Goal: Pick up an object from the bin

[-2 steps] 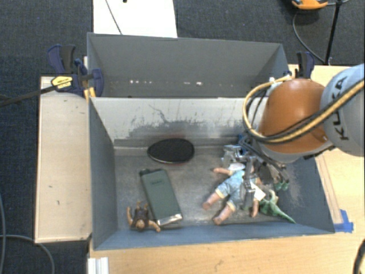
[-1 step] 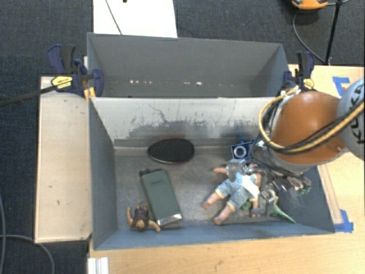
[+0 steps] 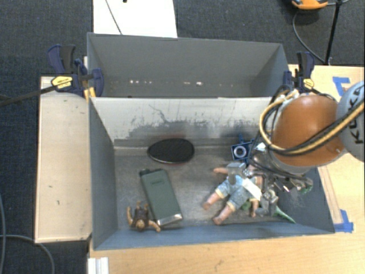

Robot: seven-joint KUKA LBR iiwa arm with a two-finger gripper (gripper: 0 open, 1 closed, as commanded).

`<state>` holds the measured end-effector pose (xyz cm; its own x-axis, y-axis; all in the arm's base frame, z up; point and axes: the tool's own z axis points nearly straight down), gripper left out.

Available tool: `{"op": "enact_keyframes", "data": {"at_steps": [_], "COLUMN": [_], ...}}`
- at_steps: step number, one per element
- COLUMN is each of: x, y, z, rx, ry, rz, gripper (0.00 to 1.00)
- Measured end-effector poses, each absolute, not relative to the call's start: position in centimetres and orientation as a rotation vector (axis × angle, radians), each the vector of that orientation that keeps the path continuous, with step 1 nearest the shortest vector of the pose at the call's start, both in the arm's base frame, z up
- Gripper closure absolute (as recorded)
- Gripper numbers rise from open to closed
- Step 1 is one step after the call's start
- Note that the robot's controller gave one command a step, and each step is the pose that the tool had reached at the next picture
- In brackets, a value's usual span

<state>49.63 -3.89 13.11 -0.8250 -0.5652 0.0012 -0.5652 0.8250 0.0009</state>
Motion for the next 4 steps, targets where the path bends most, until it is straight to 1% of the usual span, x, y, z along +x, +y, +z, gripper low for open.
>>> {"op": "enact_keyframes", "data": {"at_steps": [1,2,4], "x": [52.53,52.82,52.81], "y": [-7.25,-7.2,-6.94], "z": [7.47,7.29,7.66], "rx": [1.134,1.258,1.279], "ry": [-2.936,-2.891,-2.885], "rz": [0.0,0.014,0.017], "gripper": [0.0,1.0,1.0]}}
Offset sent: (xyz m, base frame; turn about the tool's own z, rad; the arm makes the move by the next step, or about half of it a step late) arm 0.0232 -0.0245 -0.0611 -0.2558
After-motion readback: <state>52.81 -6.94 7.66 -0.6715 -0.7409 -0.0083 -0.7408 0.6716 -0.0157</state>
